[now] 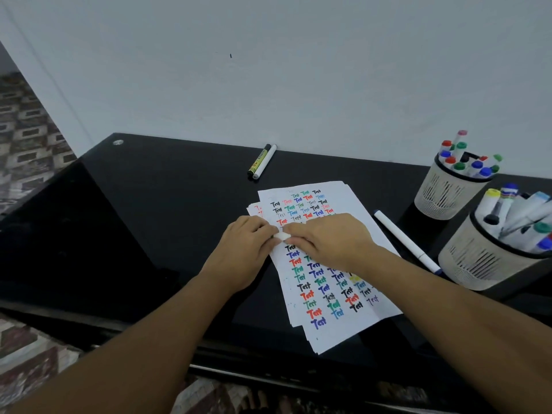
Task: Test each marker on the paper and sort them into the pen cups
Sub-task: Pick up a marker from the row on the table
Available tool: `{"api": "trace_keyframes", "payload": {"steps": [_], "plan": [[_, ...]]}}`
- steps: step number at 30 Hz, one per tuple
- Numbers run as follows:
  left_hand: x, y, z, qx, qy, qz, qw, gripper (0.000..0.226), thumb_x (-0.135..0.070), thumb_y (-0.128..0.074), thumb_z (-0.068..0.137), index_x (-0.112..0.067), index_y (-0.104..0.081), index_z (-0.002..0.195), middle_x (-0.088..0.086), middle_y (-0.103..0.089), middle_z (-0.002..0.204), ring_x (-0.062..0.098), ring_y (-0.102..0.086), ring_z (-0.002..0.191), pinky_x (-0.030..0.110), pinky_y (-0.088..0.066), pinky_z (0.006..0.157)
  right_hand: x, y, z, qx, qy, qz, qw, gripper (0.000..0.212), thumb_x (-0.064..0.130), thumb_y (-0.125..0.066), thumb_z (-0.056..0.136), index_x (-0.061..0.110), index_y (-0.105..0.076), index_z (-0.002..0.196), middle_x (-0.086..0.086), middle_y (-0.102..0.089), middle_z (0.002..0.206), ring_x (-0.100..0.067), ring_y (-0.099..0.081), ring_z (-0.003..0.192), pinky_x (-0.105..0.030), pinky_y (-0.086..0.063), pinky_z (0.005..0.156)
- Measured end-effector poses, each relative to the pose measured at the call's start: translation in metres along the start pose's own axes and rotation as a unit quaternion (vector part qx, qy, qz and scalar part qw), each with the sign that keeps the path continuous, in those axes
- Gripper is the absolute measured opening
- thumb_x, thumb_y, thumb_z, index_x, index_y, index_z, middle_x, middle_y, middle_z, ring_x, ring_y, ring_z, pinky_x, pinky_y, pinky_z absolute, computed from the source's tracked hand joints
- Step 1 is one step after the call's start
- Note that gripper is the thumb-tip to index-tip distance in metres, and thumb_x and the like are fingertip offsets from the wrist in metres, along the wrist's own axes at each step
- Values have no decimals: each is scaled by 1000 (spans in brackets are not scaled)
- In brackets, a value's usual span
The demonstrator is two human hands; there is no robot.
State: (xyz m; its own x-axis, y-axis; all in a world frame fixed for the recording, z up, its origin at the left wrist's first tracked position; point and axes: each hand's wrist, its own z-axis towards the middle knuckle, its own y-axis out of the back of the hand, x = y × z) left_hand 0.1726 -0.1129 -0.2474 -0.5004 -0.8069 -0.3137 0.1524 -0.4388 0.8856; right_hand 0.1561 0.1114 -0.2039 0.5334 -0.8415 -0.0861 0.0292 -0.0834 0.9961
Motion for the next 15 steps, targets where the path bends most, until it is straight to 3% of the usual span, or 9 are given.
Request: {"api": "trace_keyframes", "payload": {"steps": [4,7,9,11,13,15], "plan": [[0,1,0,1,14,-11,1000,32,-38,-51,104,-20,-67,126,-6,-62,121,14,-50,115,35,-43,100,0,3,-9,-17,-20,22,999,47,57,-27,109,41,-34,152,8,-69,107,-15,-65,86,-36,-56,71],[-1,1,1,5,20,-16,1000,34,-40,-49,104,-21,-66,126,-8,-61,123,14,-49,118,36,-43,101,-6,8,-26,-46,-71,132,988,48,34,-38,109,30,-24,155,7,-59,84,-16,-58,66,-37,-47,58],[-1,2,1,5,23,-18,1000,35,-40,-49,103,-20,-66,126,-7,-61,123,15,-49,119,37,-43,102,-15,11,-41,-61,-110,218,968,45,23,-38,109,34,-25,151,1,-61,83,-23,-58,61,-40,-44,55],[-3,2,0,-1,24,-17,1000,34,-38,-51,103,-19,-67,126,-6,-62,123,16,-49,119,39,-45,101,-21,14,-58,-96,-151,309,934,34,20,-38,110,41,-42,136,-2,-69,99,-23,-67,68,-42,-54,62],[-4,4,0,-6,22,-12,1000,33,-37,-53,102,-17,-67,125,-5,-63,122,16,-51,118,39,-47,99,-23,13,-75,-150,-208,416,873,30,20,-40,110,39,-63,113,5,-71,111,-12,-73,78,-37,-61,78],[-6,5,-1,-7,19,-9,1000,32,-36,-56,101,-16,-68,123,-4,-64,120,17,-52,115,39,-48,96,-26,8,-94,-188,-255,507,802,36,15,-42,108,36,-71,105,9,-71,109,-10,-74,87,-38,-59,91]]}}
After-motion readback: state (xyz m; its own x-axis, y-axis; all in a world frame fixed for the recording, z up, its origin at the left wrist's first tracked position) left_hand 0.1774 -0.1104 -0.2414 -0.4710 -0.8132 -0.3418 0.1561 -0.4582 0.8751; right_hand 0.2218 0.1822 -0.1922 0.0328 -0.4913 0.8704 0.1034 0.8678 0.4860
